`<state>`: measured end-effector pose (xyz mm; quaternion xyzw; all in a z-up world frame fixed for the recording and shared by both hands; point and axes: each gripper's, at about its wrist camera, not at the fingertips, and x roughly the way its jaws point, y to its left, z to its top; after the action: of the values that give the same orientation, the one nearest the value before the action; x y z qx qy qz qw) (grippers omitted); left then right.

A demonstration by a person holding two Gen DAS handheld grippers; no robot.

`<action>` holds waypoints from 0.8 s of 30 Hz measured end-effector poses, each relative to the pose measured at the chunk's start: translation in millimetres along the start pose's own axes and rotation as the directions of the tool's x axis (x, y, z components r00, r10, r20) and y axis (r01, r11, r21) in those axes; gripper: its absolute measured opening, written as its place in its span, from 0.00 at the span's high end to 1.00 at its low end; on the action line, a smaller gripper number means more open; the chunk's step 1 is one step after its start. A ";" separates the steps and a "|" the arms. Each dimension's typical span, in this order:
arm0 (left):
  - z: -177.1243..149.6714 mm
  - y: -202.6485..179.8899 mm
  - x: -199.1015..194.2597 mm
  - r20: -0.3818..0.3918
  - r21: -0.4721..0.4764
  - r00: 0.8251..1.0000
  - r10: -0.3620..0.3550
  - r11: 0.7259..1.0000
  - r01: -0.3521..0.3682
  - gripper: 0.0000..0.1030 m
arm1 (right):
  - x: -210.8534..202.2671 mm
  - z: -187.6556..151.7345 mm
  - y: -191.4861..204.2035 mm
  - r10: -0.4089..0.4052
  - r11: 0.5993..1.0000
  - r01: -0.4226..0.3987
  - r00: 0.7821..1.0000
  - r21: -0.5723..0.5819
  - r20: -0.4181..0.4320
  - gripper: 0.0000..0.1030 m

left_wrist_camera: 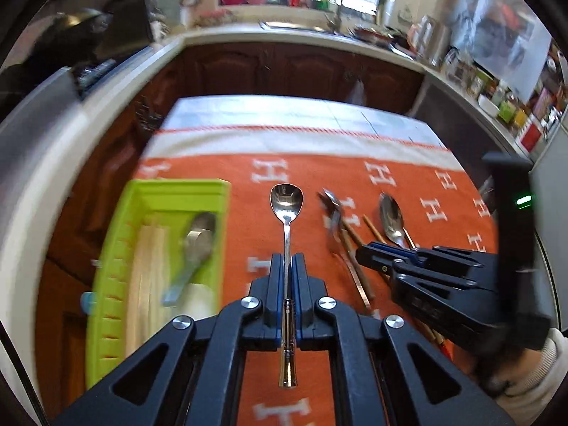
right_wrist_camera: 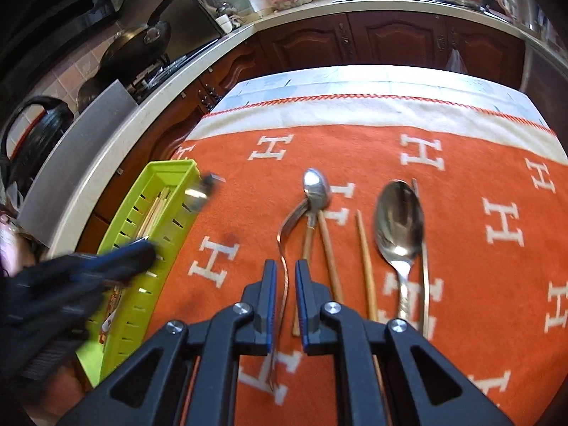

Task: Organize utensils
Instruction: 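Lower the silver spoon and fork into the green tray and open both grippers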

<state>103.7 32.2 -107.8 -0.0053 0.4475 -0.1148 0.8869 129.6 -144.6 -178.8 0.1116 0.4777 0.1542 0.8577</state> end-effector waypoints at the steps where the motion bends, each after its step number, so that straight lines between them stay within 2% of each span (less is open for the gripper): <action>1: 0.8 6.5 -6.5 0.007 -0.010 1.000 0.012 1.000 -0.012 0.98 | 4.3 1.6 3.7 -0.014 1.000 0.014 1.000 -0.016 -0.003 0.90; 9: -11.2 62.1 -32.1 0.006 -0.092 0.992 0.128 0.988 -0.127 0.98 | 34.1 12.0 19.5 -0.109 0.990 0.105 0.993 -0.089 -0.035 0.90; 14: -20.9 78.8 -33.9 -0.005 -0.107 0.986 0.169 0.980 -0.169 0.98 | 51.8 15.3 26.2 -0.178 0.976 0.168 0.982 -0.138 -0.062 0.90; 16: -23.4 82.8 -33.1 -0.010 -0.106 0.982 0.186 0.977 -0.186 0.98 | 52.6 15.0 28.2 -0.191 0.972 0.182 0.981 -0.152 -0.046 0.93; 17: -25.2 84.6 -32.4 -0.012 -0.107 0.982 0.189 0.976 -0.190 0.98 | 53.1 14.8 29.2 -0.194 0.970 0.183 0.980 -0.156 -0.052 0.96; 22: -34.6 90.9 -29.4 -0.031 -0.106 0.978 0.204 0.973 -0.207 0.98 | 40.8 14.3 32.4 -0.165 0.980 0.157 0.984 -0.123 -0.065 0.97; 24: -40.4 92.4 -28.4 -0.041 -0.105 0.978 0.205 0.973 -0.208 0.98 | 31.3 17.1 35.6 -0.126 0.988 0.119 0.989 -0.095 -0.072 0.97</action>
<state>73.8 131.9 -119.9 -0.0052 0.4643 0.0023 0.8857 154.1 -100.7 -182.4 0.0368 0.5092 0.1268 0.8505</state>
